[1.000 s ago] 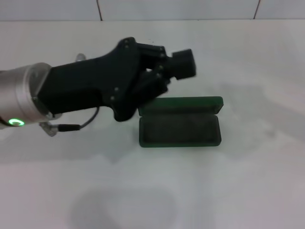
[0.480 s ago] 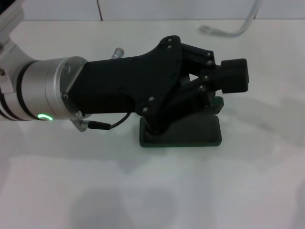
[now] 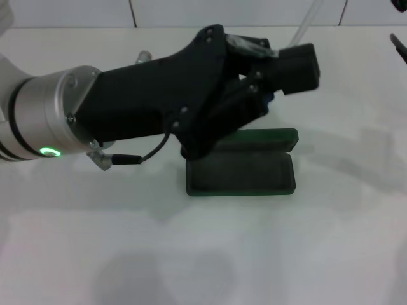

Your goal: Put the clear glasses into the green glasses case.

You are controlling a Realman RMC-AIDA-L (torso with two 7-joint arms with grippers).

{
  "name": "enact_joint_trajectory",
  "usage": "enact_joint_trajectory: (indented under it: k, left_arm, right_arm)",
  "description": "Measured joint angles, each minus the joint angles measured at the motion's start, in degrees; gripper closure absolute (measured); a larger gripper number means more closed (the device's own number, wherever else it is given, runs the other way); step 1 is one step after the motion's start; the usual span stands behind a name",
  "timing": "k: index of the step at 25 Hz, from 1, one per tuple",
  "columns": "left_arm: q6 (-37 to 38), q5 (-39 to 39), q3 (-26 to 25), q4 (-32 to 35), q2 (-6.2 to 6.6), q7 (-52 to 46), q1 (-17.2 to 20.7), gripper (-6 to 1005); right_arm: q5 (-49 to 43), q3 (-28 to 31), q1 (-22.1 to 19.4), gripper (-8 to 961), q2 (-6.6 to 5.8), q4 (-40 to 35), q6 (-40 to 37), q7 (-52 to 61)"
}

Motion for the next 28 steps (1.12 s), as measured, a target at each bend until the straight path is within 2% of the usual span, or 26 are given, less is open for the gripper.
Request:
enact_joint_trajectory:
  k: [8,12,28]
  left_arm:
    - [-0.8,-2.9,-0.3,-1.2,0.01,0.1,1.0,960]
    - [-0.9,-4.3,-0.3,-3.3,0.16,0.7,0.7,960]
    - [-0.9,-4.6,-3.3,-9.0,0.24,3.1,0.7,960]
  right_arm:
    - [-0.1,-3.4,-0.1,838,0.00,0.0,3.3,-0.4]
    - [-0.2,-7.0,0.2,838,0.00,-0.3,5.8,-0.8]
    - [-0.3,-15.2,1.5,839,0.01,-0.8,9.7,-0.6]
